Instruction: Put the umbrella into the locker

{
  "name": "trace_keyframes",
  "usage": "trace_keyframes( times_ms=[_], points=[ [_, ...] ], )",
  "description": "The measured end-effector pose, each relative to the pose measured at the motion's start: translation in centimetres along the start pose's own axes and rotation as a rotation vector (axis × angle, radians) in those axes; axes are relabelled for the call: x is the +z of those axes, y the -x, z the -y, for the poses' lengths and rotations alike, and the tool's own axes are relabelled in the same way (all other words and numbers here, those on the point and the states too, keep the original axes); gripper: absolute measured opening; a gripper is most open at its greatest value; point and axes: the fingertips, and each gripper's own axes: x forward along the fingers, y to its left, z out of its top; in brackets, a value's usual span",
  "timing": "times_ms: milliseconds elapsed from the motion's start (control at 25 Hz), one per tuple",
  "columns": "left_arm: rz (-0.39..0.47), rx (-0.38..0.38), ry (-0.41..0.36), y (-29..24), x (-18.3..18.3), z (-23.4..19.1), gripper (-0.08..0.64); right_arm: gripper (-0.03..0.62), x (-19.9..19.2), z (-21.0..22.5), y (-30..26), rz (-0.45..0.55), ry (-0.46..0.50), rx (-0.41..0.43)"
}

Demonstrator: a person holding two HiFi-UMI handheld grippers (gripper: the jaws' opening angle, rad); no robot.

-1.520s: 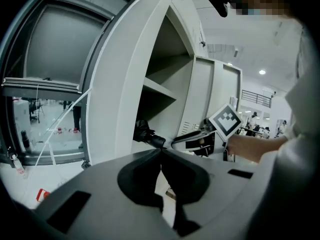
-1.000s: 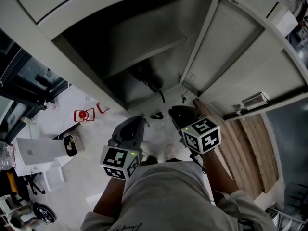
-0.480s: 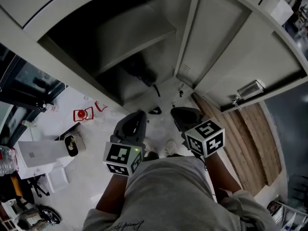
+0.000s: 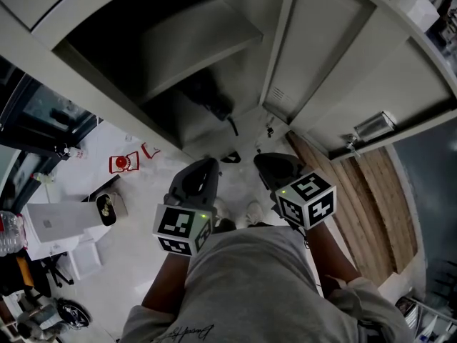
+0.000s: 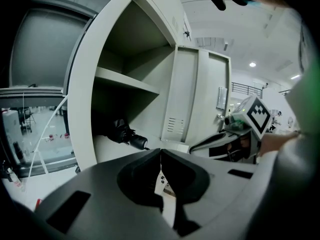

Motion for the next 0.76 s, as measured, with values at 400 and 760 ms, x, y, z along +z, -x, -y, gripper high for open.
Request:
trace_keyframes(
  times_ms=[400, 760],
  points=[
    [0.005, 0.005, 0.0, 0.3, 0.1, 0.0, 0.017, 0.028, 0.1, -0.5, -0.2, 0.003, 0.006, 0.012],
    [-0.01, 0.004, -0.001, 0.9, -0.1, -0.3, 0.017, 0.028, -0.7, -1.5, -1.0, -0.012, -0.015, 0.041]
  ],
)
